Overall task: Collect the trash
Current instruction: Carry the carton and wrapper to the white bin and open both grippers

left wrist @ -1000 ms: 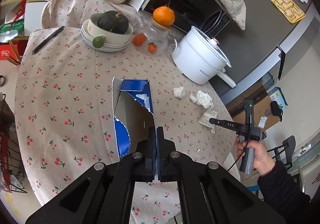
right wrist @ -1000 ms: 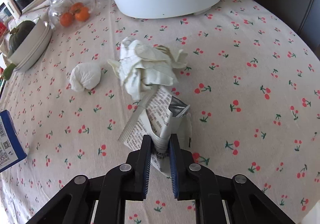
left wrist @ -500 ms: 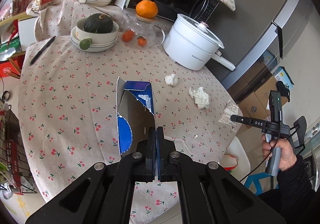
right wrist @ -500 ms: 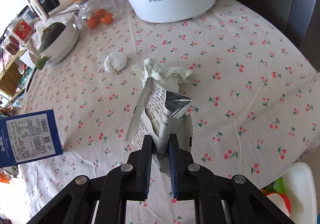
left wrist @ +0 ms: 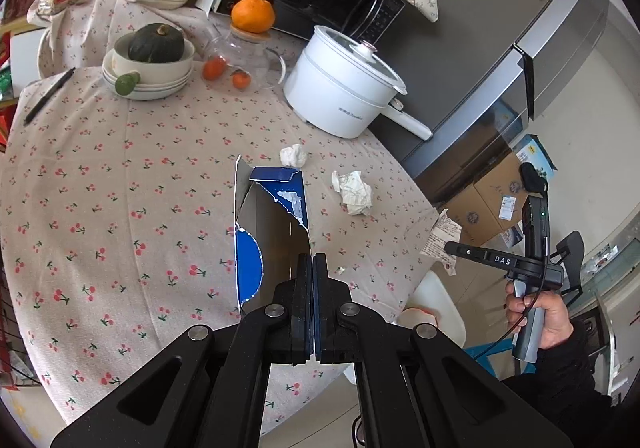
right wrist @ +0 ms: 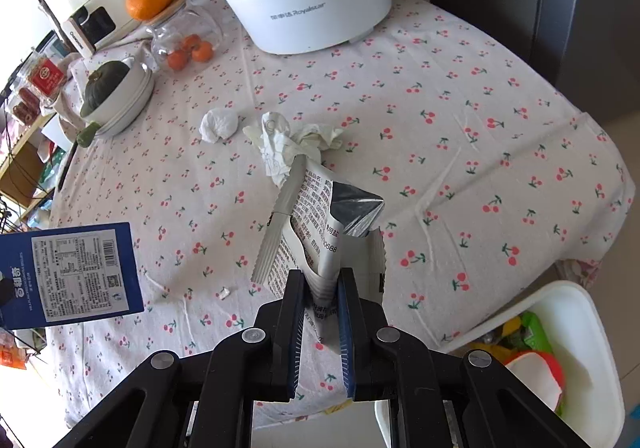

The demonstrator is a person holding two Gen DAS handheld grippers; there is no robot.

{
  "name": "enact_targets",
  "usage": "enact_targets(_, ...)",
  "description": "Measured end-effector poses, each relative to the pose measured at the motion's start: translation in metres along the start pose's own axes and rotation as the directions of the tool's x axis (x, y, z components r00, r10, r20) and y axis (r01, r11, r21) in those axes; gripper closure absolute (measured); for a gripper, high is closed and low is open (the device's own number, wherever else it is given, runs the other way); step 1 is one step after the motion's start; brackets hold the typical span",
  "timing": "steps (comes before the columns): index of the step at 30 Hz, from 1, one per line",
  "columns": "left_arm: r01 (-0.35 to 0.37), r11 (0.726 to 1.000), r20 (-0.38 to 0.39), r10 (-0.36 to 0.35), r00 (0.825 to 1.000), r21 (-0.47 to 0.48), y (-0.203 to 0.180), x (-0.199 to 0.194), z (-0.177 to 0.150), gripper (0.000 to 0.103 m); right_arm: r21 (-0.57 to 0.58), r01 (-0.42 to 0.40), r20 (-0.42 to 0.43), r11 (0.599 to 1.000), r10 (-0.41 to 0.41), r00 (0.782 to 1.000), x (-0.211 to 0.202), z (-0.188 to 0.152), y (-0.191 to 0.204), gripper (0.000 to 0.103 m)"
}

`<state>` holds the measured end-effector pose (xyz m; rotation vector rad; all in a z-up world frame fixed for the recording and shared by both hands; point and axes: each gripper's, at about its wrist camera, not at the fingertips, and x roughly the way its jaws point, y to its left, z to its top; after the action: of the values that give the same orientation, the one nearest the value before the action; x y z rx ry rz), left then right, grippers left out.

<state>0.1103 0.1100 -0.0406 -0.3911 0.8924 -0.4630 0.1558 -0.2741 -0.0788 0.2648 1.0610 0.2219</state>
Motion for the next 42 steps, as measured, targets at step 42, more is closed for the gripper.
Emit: enact_targets(42, 0.296, 0.856, -0.543, -0.021, 0.839, 0.424, -0.236, 0.257, -0.137, 0.070, 0.308, 0.162, -0.056, 0.937, -0.152, 0.987, -0.072, -0.088, -0.198, 0.087)
